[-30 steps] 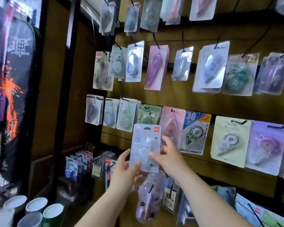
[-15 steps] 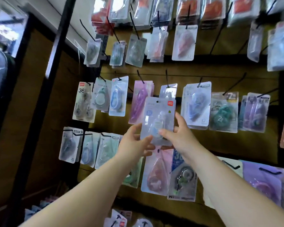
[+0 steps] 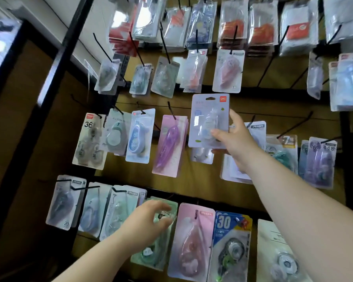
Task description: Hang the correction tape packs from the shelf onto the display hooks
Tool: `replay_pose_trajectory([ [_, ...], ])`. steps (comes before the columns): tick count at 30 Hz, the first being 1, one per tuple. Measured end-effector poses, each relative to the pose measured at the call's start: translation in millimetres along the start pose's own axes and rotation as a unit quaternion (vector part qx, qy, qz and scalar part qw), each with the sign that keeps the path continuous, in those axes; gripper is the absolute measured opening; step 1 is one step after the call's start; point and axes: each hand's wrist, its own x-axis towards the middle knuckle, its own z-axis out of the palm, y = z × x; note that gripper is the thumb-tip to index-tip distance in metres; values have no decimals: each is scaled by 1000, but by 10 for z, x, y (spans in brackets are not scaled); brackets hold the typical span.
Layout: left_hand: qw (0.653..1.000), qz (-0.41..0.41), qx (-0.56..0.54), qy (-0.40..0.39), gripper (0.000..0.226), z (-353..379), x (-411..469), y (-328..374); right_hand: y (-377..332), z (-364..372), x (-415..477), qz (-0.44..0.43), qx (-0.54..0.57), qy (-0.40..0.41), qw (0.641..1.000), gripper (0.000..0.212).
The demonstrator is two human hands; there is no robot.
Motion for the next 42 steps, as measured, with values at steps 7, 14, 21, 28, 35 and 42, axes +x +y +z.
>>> replay_pose_trajectory([
  [7,999,39,4,13,36,25,-43,-154,25,120,89,36,-28,25,999,51],
  [14,998,57,-4,34,39,64,-66,-191,137,152,95,60,-37,50,996,48],
  [21,996,66,-11,51,41,73,-75,-242,378,201,219,85,-103,113,985,47],
  [28,997,70,-4,42,42,75,-83,-258,615,258,342,76,-166,146,972,47],
  [35,997,69,-13,45,40,90,-68,-292,798,395,441,91,-244,185,948,47],
  [42,997,54,-1,48,39,51,-84,-255,754,449,234,128,-336,164,919,47],
])
